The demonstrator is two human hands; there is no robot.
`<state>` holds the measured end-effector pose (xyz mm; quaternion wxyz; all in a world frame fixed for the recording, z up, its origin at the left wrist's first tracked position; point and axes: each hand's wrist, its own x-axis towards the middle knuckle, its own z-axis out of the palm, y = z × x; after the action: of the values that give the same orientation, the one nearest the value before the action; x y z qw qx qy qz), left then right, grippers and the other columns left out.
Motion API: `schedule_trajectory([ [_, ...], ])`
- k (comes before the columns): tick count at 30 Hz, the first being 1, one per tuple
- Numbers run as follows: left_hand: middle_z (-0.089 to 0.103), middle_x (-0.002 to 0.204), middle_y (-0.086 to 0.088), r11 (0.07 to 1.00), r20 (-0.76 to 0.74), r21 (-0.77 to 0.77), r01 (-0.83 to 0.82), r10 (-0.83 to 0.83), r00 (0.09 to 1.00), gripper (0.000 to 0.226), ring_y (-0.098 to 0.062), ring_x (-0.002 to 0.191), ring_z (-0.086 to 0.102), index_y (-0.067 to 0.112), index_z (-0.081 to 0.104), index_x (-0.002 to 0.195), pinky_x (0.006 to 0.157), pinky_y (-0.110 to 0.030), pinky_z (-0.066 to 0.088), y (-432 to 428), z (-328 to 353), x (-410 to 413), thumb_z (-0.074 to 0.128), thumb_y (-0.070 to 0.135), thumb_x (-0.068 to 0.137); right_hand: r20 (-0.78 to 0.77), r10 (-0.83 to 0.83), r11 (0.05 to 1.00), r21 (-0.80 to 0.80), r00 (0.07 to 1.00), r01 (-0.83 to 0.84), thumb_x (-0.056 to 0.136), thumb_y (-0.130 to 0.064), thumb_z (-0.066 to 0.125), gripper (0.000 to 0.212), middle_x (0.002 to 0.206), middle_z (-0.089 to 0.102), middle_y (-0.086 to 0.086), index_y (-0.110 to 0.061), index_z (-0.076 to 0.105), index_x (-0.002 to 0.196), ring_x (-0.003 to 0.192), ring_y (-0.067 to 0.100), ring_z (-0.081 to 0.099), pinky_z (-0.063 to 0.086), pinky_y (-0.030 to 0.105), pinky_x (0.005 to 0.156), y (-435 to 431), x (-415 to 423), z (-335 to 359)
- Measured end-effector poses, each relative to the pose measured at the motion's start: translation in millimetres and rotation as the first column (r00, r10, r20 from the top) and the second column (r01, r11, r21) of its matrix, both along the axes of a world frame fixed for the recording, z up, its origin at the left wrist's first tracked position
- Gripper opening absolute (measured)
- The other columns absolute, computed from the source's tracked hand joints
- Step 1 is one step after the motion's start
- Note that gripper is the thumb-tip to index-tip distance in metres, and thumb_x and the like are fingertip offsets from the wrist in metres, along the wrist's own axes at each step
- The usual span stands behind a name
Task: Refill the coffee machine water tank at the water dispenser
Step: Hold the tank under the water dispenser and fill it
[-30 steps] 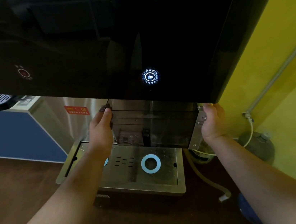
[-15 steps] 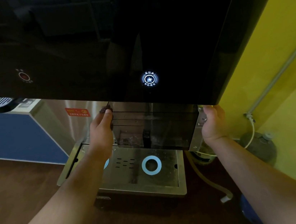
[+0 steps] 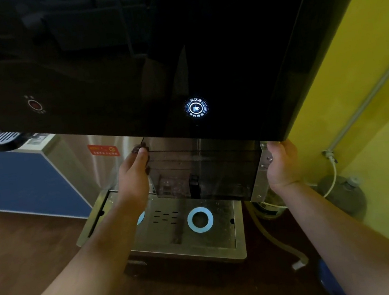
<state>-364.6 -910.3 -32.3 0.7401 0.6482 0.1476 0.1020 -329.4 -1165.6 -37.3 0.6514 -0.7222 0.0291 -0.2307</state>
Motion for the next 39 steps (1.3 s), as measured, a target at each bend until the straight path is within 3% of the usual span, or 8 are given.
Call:
schedule_trajectory([
  [6,0.066,0.087,0.006,1.000,-0.020,-0.018,-0.017,0.017,1.000,0.026,-0.001,0.082,0.065,0.025,0.058,0.089,0.075,-0.020,0.047,-1,5,-4,0.039,0.021,0.107,0.009,-0.006,1.000,-0.022,1.000,0.007,0.081,-0.031,0.046,0.055,0.088,0.048,0.048,0.022,0.050,0.093,0.068,0.043,0.036,0.030,0.007,0.046,-1,-1,-1],
  [11,0.064,0.104,0.006,0.980,-0.016,0.111,-0.165,0.168,0.986,0.015,-0.015,0.107,0.060,0.025,0.059,0.103,0.099,-0.034,0.044,10,-3,-8,0.044,0.028,0.104,0.015,0.007,1.000,-0.005,1.000,-0.006,0.084,-0.035,0.049,0.055,0.086,0.048,0.046,0.020,0.049,0.090,0.072,0.044,0.034,0.031,0.009,0.048,-2,-1,-2],
  [14,0.050,0.099,0.002,0.816,0.222,0.420,-0.396,0.331,0.917,0.004,-0.013,0.093,0.049,0.023,0.052,0.095,0.086,-0.031,0.044,9,-5,-27,0.048,0.022,0.096,0.025,0.044,0.999,0.005,0.999,-0.044,0.080,-0.045,0.051,0.057,0.075,0.045,0.035,0.011,0.053,0.086,0.065,0.021,0.039,0.033,0.011,0.050,-4,-2,-2],
  [18,0.058,0.085,-0.007,0.468,0.515,0.790,-0.396,-0.156,0.843,0.030,-0.016,0.078,0.053,0.005,0.054,0.114,0.064,-0.033,0.047,-4,-3,-42,0.052,0.023,0.090,0.017,0.035,0.999,-0.035,0.999,-0.034,0.083,-0.034,0.046,0.045,0.073,0.042,0.031,0.011,0.052,0.082,0.070,0.024,0.039,0.031,0.010,0.048,-3,-3,1],
  [22,0.057,0.070,0.000,0.291,0.439,0.892,-0.346,-0.367,0.820,0.059,-0.013,0.057,0.053,0.006,0.033,0.143,0.045,-0.030,0.046,-35,23,-44,0.051,0.024,0.089,0.029,0.023,0.999,-0.035,0.999,-0.022,0.083,-0.031,0.046,0.054,0.073,0.042,0.037,0.022,0.048,0.089,0.064,0.027,0.035,0.030,0.012,0.047,-2,-4,3],
  [24,0.047,0.068,0.008,0.268,0.417,0.904,-0.333,-0.374,0.828,0.066,-0.009,0.053,0.047,0.007,0.027,0.147,0.042,-0.027,0.041,-45,33,-44,0.051,0.024,0.089,0.026,0.035,0.999,0.003,0.999,-0.035,0.080,-0.037,0.049,0.059,0.068,0.039,0.020,0.022,0.047,0.088,0.066,0.022,0.035,0.029,0.014,0.047,-1,-5,3],
  [30,0.038,0.074,0.012,0.202,0.283,0.952,-0.229,-0.304,0.910,0.081,-0.006,0.054,0.040,0.010,0.017,0.154,0.044,-0.014,0.021,-55,41,-35,0.058,0.025,0.086,-0.025,0.073,0.996,0.046,0.997,-0.072,0.072,-0.048,0.050,0.045,0.072,0.043,0.014,-0.003,0.047,0.069,0.068,0.024,0.037,0.030,0.036,0.063,-5,-6,2],
  [39,0.044,0.073,0.009,0.168,0.253,0.962,-0.213,-0.271,0.929,0.086,-0.007,0.053,0.043,0.019,0.008,0.157,0.044,-0.016,0.023,-48,37,-24,0.059,0.027,0.089,-0.011,0.072,0.997,0.023,0.997,-0.072,0.069,-0.048,0.049,0.033,0.062,0.037,0.010,-0.016,0.042,0.062,0.063,0.024,0.035,0.031,0.026,0.052,-5,-7,3],
])
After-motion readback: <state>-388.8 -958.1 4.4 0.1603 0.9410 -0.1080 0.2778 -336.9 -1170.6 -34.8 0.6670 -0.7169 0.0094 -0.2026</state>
